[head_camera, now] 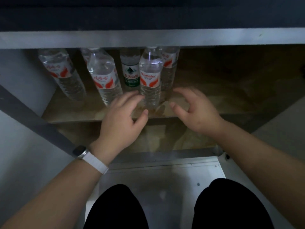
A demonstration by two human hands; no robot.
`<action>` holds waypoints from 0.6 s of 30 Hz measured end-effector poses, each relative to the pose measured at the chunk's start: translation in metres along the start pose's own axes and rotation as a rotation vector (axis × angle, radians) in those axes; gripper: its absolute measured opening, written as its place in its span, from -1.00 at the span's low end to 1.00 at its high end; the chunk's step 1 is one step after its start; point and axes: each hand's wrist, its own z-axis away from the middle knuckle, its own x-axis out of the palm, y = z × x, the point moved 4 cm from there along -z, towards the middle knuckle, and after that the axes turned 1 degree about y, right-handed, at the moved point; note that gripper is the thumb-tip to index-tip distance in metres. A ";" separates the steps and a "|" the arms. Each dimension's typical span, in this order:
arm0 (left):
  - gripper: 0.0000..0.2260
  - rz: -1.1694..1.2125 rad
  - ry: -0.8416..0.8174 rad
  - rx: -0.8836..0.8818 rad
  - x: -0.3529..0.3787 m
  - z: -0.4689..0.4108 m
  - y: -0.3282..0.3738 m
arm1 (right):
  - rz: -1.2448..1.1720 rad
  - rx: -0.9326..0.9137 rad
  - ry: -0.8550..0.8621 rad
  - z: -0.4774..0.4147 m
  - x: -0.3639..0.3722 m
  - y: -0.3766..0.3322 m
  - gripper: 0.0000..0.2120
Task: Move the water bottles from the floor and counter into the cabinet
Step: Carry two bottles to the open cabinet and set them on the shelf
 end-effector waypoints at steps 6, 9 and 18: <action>-0.52 -0.276 -0.148 0.149 0.018 0.008 0.020 | 0.340 -0.187 -0.037 0.025 -0.008 0.014 -0.50; -0.54 -0.335 -0.202 0.153 0.017 0.013 0.029 | 0.379 -0.228 -0.037 0.035 -0.013 0.013 -0.51; -0.58 -0.272 -0.335 0.050 -0.057 0.020 0.095 | 0.367 -0.173 -0.202 0.074 -0.077 -0.032 -0.52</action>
